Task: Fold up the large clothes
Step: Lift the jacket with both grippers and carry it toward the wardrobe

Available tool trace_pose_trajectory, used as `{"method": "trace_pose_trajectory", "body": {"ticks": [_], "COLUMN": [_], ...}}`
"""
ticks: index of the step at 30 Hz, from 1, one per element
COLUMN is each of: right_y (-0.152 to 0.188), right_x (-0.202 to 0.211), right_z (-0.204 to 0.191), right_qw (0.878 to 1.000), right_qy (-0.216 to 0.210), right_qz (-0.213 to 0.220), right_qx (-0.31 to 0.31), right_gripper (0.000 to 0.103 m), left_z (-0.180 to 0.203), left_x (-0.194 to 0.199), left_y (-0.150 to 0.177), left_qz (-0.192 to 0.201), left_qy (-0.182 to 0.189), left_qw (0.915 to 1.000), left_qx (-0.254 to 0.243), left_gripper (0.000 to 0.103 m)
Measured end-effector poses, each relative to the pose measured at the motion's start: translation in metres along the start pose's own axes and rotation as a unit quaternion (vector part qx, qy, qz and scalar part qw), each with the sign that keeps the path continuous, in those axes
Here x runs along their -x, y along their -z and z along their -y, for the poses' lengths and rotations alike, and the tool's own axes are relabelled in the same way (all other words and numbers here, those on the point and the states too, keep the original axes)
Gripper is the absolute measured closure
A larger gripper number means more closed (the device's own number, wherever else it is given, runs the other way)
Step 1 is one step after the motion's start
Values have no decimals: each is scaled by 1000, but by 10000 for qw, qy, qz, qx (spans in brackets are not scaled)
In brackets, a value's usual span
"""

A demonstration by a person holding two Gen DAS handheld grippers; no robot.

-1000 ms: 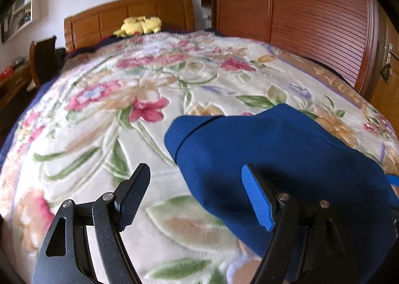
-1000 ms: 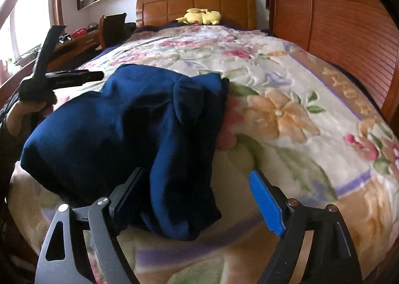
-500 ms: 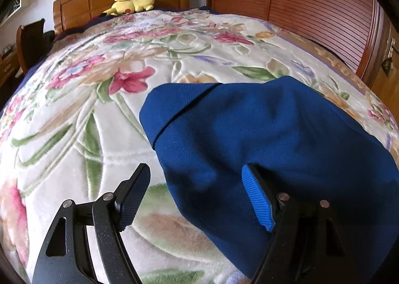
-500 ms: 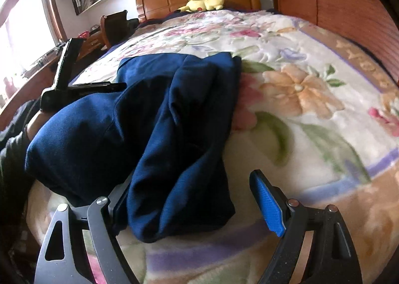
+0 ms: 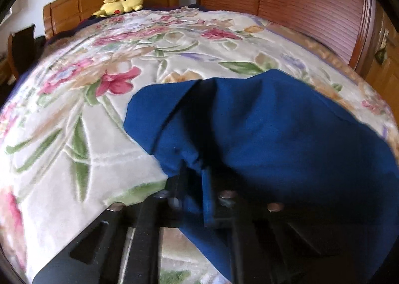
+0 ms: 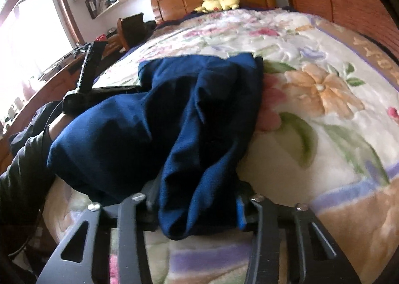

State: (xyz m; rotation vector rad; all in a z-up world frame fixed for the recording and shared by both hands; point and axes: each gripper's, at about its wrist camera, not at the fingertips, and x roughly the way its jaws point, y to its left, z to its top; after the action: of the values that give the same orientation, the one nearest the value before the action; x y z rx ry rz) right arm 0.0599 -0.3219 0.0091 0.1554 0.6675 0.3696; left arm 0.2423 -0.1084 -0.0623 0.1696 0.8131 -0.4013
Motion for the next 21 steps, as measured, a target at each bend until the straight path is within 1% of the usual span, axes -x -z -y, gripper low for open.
{"method": "trace_pose_trajectory", "body": {"ticks": [1,3,4,6,9,12,14,15,17,19,21], "right_y": [0,-2,-3,-6,-12,-18,-23,-25,-28,-29,-29], "right_x": [1,6,11,19,30,43,56,64,86,108,133], "right_z": [-1,0,2,2,1,12,27,36,61,85,111], "right_qw": [10000,9998,9995,9988,9977,9962,9946,9937,9905,9874,9820], "right_qy": [19,-6,-76,-109,-45,108,246,339,598,822,1172], "right_qz": [36,191,295,465,670,837,953,1015,1157,1264,1367], "right_qx": [11,-9,-91,-56,112,231,319,339,431,481,577], "right_gripper": [69,78,79,81,83,84,84,84,84,84,84], "left_z": [3,6,5,6,20,44,67,85,116,153,198], "left_x": [3,11,15,27,46,65,73,75,74,70,64], "left_y": [-1,-3,-5,-10,-21,-36,-48,-57,-73,-92,-113], "left_qz": [23,135,213,397,689,966,1140,1244,1398,1525,1656], "left_qy": [-68,-181,-180,-211,-303,-225,-136,-84,37,231,430], "left_qw": [10000,9997,9996,9990,9972,9950,9932,9919,9897,9874,9843], "left_qx": [-44,-44,12,82,-1,-123,-195,-235,-295,-353,-444], "left_gripper": [98,98,99,99,99,99,99,99,99,99,99]}}
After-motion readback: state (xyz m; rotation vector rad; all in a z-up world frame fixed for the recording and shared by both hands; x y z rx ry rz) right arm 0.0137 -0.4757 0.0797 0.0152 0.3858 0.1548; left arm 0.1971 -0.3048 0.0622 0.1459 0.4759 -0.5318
